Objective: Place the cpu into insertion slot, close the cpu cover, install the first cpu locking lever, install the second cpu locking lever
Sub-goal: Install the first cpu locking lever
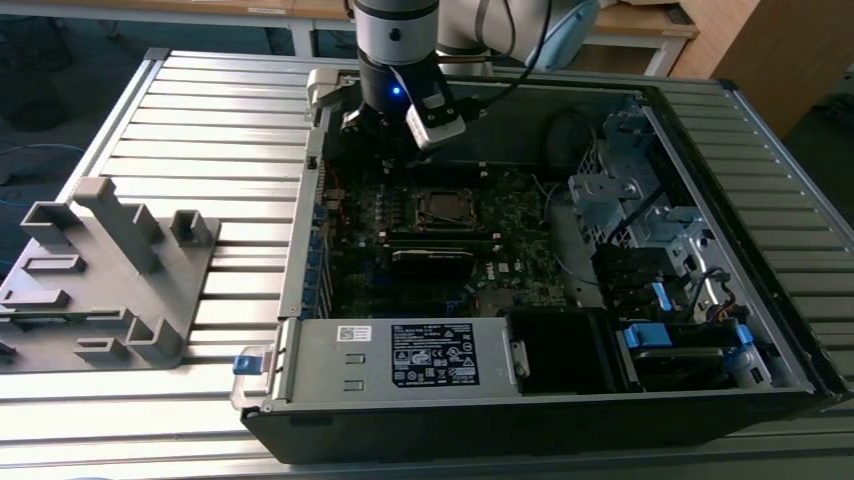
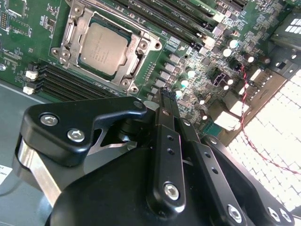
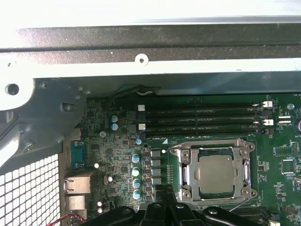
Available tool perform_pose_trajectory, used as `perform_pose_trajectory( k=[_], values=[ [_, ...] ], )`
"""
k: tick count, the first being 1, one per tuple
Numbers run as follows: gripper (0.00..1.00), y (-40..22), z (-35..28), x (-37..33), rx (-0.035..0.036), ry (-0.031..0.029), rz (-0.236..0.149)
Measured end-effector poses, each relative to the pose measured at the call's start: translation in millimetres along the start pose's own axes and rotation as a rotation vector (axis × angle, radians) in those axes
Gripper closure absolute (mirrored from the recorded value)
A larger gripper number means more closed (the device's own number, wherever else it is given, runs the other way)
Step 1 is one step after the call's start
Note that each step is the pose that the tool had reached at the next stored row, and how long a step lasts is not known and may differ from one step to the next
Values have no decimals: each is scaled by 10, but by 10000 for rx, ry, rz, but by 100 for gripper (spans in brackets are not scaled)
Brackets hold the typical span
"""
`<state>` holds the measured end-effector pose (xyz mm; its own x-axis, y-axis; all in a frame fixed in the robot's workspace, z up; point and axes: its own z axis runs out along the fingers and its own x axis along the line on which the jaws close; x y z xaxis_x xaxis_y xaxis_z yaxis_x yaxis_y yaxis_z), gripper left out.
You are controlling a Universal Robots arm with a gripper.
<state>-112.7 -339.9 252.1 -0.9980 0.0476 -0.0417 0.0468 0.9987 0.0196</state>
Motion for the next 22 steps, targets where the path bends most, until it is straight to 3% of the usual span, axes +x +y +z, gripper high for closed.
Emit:
perform_pose_trajectory(
  k=[22],
  values=[
    [89,1,-57,-1,-1,0,0]
  ],
)
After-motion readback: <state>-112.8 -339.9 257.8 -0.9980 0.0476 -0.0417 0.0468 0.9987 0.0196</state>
